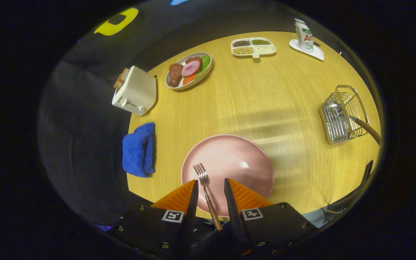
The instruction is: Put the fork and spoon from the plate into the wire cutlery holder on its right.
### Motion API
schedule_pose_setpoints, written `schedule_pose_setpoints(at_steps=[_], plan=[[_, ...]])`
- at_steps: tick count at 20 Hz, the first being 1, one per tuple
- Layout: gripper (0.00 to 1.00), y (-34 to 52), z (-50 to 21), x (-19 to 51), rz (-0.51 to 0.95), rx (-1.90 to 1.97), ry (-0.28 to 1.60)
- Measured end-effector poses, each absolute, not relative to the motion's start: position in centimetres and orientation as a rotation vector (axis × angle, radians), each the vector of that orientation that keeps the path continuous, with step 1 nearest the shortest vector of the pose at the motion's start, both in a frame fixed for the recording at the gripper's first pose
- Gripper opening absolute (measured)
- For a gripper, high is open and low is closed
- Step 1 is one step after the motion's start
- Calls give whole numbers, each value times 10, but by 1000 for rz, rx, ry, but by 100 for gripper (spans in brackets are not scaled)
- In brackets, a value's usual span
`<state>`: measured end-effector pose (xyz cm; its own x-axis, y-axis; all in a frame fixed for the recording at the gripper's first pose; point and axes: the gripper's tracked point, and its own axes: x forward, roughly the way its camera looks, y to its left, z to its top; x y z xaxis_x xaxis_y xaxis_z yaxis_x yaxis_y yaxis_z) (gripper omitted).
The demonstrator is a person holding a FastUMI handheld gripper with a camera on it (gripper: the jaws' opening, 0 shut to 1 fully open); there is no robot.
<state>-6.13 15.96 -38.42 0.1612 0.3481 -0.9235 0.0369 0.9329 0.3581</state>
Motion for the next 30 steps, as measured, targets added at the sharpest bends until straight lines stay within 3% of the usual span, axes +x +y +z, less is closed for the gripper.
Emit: schedule_pose_setpoints(at_steps=[11,23,24,29,30], plan=[[44,191,-452,-132,319,104,1572],[44,188,-466,-129,287,122,1614],[15,184,-468,-137,286,121,1620],[15,192,-491,-133,314,125,1565],[5,187,-470,-135,320,148,1577]])
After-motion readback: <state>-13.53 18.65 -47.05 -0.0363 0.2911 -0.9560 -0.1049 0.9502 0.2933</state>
